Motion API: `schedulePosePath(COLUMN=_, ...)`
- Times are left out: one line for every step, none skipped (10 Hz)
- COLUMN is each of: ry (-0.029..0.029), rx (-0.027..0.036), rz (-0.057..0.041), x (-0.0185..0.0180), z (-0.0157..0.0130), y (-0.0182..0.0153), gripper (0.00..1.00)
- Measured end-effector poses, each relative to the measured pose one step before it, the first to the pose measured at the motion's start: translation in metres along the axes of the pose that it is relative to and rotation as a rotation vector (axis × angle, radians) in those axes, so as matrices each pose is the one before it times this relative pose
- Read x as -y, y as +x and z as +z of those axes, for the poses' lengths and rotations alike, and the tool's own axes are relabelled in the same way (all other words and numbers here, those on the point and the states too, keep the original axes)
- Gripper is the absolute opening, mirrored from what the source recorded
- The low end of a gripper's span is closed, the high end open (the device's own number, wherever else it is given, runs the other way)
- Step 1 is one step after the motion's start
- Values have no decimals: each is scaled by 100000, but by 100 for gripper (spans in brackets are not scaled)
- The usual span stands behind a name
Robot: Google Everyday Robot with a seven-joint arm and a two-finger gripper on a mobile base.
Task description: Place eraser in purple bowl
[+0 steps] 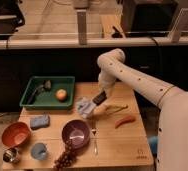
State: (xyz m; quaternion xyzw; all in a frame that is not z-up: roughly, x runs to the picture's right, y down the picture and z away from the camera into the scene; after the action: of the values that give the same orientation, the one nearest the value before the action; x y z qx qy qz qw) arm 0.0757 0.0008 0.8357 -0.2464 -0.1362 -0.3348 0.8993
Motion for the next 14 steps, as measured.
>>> schedulePosePath(ry=1840, rx=-705, rz=-363, x=137, z=-1198, y=294, gripper=0)
schedulePosePath(ry=2314, rx=-697, rz=198, x=-29, z=-1109, y=432, gripper=0)
schedulePosePath(ry=2093, rx=-381, rz=701, x=-118, z=-745, y=398, gripper=0)
schedulePosePath(ry=2070, rx=228, rz=789, x=-197, z=-582, y=362, gripper=0)
schedulePosePath(ry=1252, rx=684, rz=-220, x=-51, z=-272, y=15, gripper=0)
schedulePosePath(ry=537, rx=920, rz=-1074, x=84, z=27, y=-439, gripper=0)
schedulePosePath(ry=528, rx=1204, rz=-2412, x=320, z=47, y=-1225, gripper=0)
schedulePosePath(ry=365, rx=964, rz=-2707, x=514, z=102, y=-1441, gripper=0)
schedulePosePath(ry=267, rx=839, rz=-3269, x=528, z=37, y=-1637, gripper=0)
schedulePosePath(ry=310, rx=1276, rz=-4715, x=551, z=7, y=-2708, gripper=0)
schedulePosePath(ry=381, rx=732, rz=-4065, x=128, z=-106, y=-2559, gripper=0)
schedulePosePath(ry=401, rx=970, rz=-3510, x=-153, z=-153, y=-2320, gripper=0)
schedulePosePath(ry=457, rx=804, rz=-2856, x=-263, z=-121, y=-1770, gripper=2)
schedulePosePath(ry=911, rx=2057, rz=-4203, x=44, z=133, y=-2168, gripper=10)
